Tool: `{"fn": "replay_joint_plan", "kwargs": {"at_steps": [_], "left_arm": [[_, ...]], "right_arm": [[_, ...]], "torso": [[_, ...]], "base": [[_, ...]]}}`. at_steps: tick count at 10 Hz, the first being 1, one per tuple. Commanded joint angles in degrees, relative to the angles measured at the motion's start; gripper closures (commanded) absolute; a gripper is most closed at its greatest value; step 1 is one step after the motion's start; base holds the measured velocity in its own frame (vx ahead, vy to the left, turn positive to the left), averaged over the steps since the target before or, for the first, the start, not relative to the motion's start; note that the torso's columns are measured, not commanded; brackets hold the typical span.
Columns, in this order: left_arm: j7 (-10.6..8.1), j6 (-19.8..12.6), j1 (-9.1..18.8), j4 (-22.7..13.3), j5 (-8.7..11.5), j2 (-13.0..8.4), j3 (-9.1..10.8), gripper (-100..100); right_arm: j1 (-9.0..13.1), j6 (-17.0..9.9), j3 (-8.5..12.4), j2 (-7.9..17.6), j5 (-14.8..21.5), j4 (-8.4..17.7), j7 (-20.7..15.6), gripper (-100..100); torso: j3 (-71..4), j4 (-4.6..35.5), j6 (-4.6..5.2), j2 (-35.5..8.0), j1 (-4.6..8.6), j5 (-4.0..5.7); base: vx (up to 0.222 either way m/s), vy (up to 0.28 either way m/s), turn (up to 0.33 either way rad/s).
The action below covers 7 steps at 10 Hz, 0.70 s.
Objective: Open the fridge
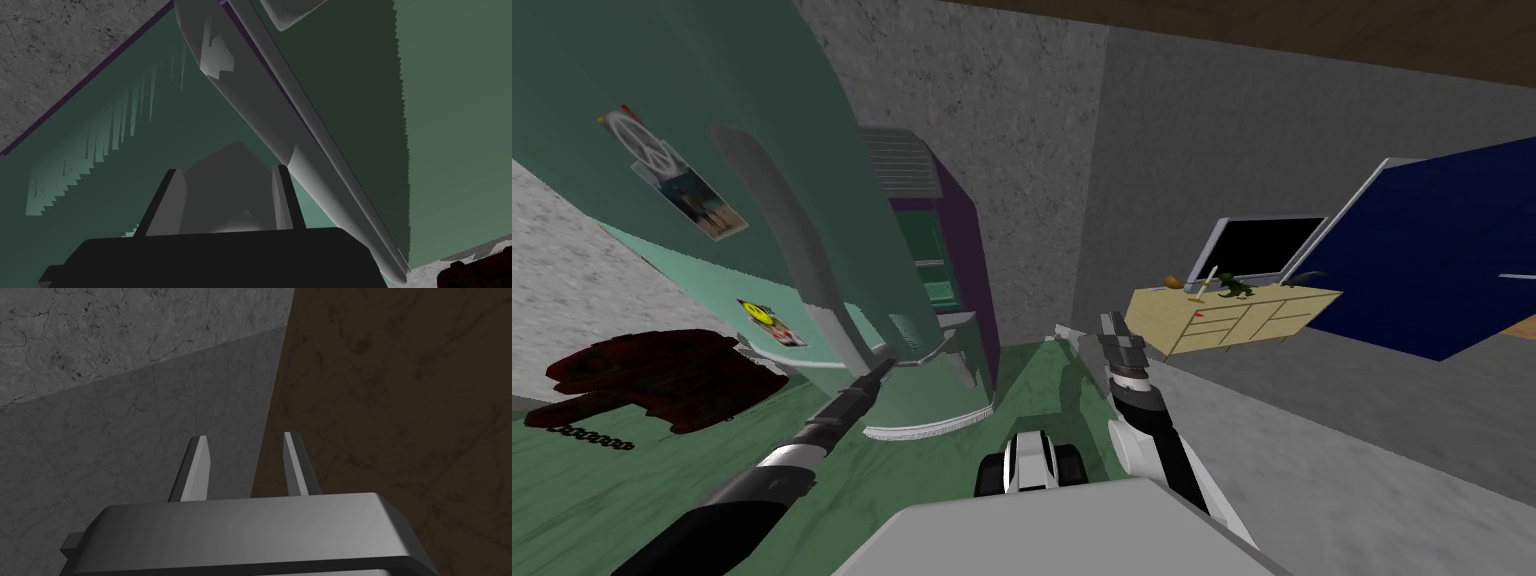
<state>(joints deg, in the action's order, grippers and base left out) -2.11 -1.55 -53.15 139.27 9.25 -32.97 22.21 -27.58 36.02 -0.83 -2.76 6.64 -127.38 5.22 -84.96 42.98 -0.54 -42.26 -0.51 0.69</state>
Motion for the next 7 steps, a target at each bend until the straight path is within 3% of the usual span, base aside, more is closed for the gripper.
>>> {"fn": "replay_joint_plan", "kwargs": {"at_steps": [1, 3, 4, 6, 7], "left_arm": [[-0.26, 0.5, 0.8, 0.1, 0.2, 0.1, 1.85, 100], [-0.43, 2.7, -0.5, 0.6, 0.8, -1.9, 1.0, 100], [-0.43, 2.7, -0.5, 0.6, 0.8, -1.9, 1.0, 100], [-0.61, 4.9, -1.8, 1.2, 1.5, -3.9, 0.15, 100], [-0.61, 4.9, -1.8, 1.2, 1.5, -3.9, 0.15, 100]], "right_arm": [[0.0, 0.0, 0.0, 0.0, 0.0, 0.0, 0.0, 0], [0.0, 0.0, 0.0, 0.0, 0.0, 0.0, 0.0, 0], [0.0, 0.0, 0.0, 0.0, 0.0, 0.0, 0.0, 0], [0.0, 0.0, 0.0, 0.0, 0.0, 0.0, 0.0, 0], [0.0, 0.0, 0.0, 0.0, 0.0, 0.0, 0.0, 0]], "torso": [[-0.2, -0.1, 0.1, 0.3, 0.11, 0.04], [0.2, 0.0, 0.23, -0.3, -0.09, -0.03], [0.6, 0.1, 0.22, -0.8, -0.25, -0.16], [0.6, 0.0, 0.13, -0.8, 0.04, -0.19], [0.6, 0.0, 0.24, -0.8, 0.34, -0.15]], "base": [[0.003, -0.017, 0.017], [-0.172, 0.119, -0.088], [-0.25, 0.15, -0.083], [-0.328, 0.17, -0.063], [-0.299, 0.155, -0.045]]}}
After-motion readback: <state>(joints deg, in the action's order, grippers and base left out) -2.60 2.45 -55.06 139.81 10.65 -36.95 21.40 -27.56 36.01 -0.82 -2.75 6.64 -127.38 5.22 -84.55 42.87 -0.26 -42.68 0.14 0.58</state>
